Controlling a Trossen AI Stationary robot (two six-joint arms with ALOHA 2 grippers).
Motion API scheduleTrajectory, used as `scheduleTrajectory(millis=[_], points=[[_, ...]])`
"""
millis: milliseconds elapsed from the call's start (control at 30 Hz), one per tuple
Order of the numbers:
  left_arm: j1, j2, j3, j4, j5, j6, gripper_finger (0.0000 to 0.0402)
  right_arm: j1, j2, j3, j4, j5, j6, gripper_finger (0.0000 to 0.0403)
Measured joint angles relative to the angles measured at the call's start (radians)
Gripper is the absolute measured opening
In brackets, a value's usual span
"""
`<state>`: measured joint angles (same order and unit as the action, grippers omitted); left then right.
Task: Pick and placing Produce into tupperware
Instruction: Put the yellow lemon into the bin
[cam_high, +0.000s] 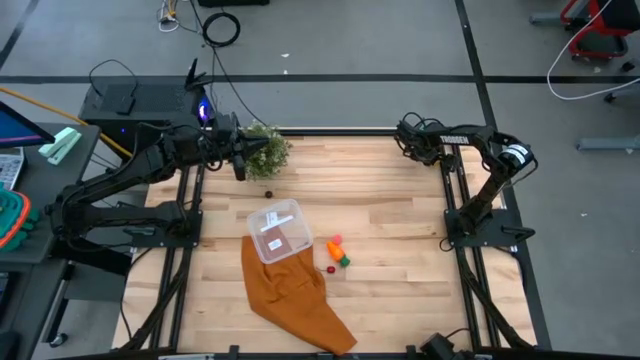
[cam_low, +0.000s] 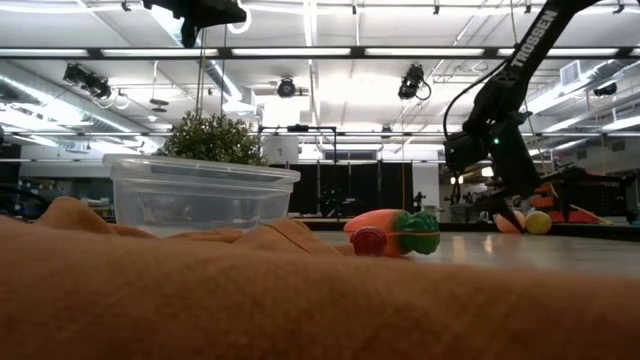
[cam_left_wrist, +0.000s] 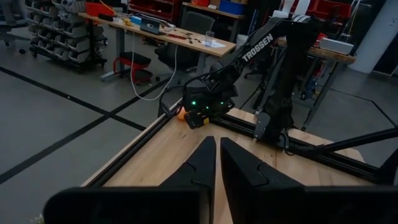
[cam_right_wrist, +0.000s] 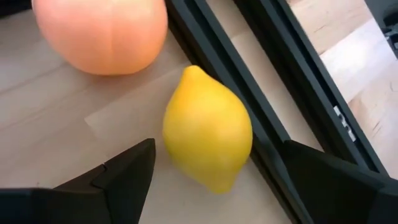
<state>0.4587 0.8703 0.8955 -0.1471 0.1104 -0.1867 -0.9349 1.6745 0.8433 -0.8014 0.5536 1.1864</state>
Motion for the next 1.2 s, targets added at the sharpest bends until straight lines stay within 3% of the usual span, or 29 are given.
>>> scheduleTrajectory(millis=[333, 967, 1200], points=[[0.0, 0.0, 0.0, 0.0, 0.0, 0.0, 0.0021, 0.056, -0.003, 0.014, 0.019, 0.093, 0.024, 0.0292], [0.0, 0.0, 0.0, -0.018, 0.0, -0.003, 0.0018, 0.021, -0.003, 0.014, 0.035, 0.041, 0.015, 0.0273], [0.0, 0.0, 0.0, -0.019, 0.0, -0.004, 0.0027, 0.021, -0.003, 0.014, 0.036, 0.033, 0.015, 0.0232]])
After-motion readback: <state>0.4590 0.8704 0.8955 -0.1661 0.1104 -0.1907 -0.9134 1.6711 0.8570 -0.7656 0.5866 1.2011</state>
